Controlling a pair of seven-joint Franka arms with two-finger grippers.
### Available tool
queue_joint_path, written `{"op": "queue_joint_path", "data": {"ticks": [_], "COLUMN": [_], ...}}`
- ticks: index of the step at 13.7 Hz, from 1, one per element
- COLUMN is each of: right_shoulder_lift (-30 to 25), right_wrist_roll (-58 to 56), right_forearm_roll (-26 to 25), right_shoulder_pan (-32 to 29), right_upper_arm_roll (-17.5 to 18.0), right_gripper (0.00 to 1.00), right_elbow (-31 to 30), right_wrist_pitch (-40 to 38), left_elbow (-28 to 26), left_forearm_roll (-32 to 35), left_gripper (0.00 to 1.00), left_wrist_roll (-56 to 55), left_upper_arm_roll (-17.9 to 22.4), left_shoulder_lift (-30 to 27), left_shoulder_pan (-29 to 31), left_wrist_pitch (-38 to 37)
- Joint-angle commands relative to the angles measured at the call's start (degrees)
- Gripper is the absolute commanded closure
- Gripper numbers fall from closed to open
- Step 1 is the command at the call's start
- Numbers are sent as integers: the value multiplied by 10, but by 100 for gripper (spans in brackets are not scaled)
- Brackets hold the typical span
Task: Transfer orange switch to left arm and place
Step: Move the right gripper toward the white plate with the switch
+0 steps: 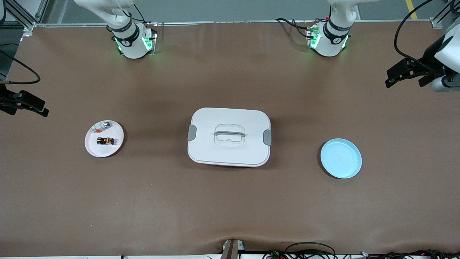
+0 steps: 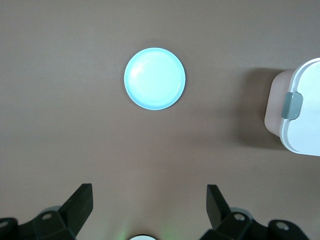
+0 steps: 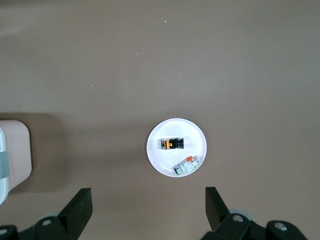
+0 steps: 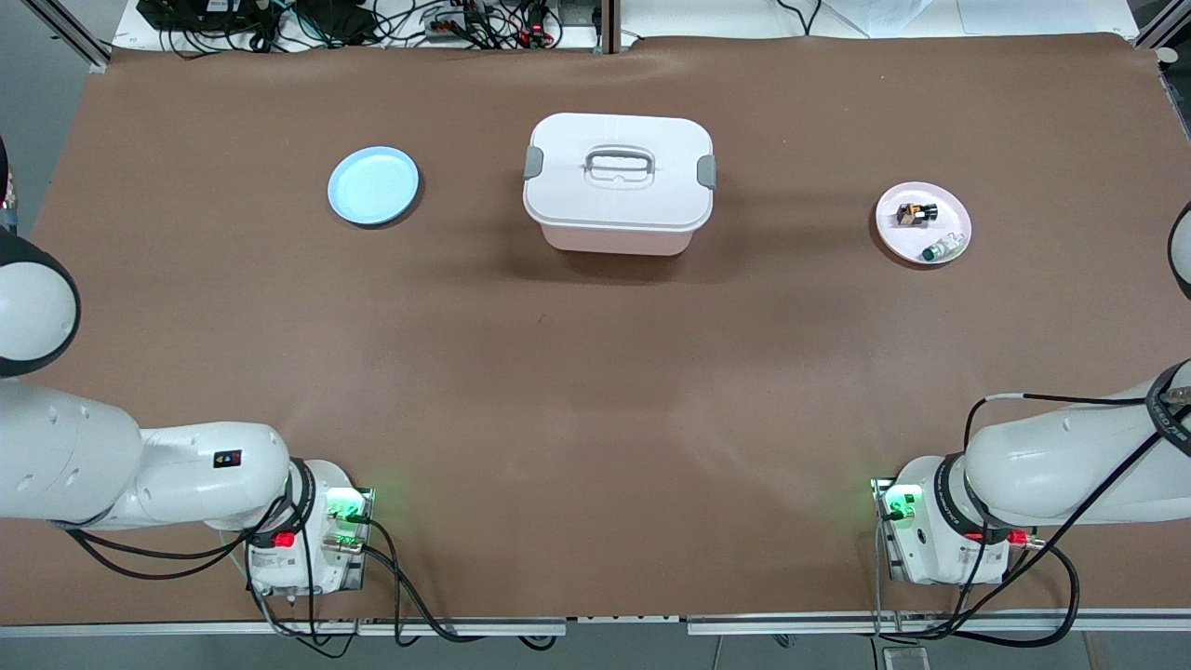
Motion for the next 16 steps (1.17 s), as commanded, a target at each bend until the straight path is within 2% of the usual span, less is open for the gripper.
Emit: {"op": "queue_joint_path", "data": {"ticks": [1, 12, 16], "right_shoulder_lift": [-5, -3, 14], "right_wrist_roll": [-1, -2, -2], "right_forearm_roll": [-7, -6, -24], "right_shoulder_pan": [-2, -1, -3], "right_upper_arm_roll": [4, 5, 5], "right_gripper": [0, 0, 0], "right_elbow": [2, -7, -18], "right_wrist_pitch": [-7, -8, -8], "left_elbow": [7, 4, 4], "left_forearm_roll": [13, 18, 18], "left_gripper": [0, 0, 0], "left_wrist_roll": [2, 1, 5], "left_upper_arm_roll": [1, 4, 4], "left_shoulder_lift": [-5, -2, -5], "left_shoulder_pan": [2, 6, 6], "left_wrist_pitch": [-11, -16, -40]}}
